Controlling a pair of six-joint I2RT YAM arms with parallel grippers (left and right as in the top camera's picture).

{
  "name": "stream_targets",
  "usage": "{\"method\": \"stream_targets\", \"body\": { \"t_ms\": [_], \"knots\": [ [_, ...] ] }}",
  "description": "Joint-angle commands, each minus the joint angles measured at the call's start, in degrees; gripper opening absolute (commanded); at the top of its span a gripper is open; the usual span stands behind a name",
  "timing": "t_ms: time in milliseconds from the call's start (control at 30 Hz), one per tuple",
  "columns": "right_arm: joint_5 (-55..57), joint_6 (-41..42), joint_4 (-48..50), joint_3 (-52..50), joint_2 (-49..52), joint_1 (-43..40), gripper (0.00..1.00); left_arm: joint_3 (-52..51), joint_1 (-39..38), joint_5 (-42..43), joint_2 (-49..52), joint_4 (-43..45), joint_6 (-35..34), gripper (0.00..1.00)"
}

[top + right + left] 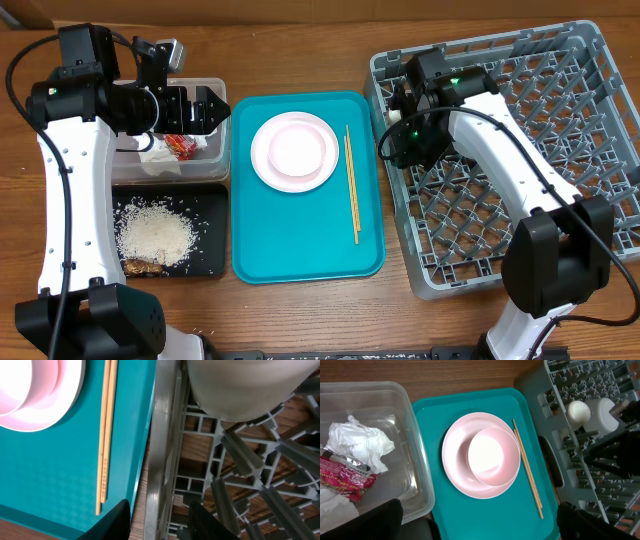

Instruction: Sort waste into correct bins and load items into the dishwasher

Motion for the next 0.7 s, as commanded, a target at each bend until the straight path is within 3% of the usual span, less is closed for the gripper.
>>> {"method": "stream_targets", "body": {
  "t_ms": [0,433,667],
  "knots": [
    [0.15,-0.02,0.96,-1.31,-1.09,0.72,0.4,1.51,-0.39,-0.09,-0.44,0.04,-0.39,1.0],
    [0.15,2.16,5.81,-4.24,-1.07,2.25,0.14,1.51,-0.39,-0.09,-0.44,0.04,-0.39,1.0],
    [0.17,5.84,9.44,-4.24,-1.07,2.25,0.1,1.51,-0.39,-0.09,-0.44,0.04,-0.39,1.0]
  ]
}}
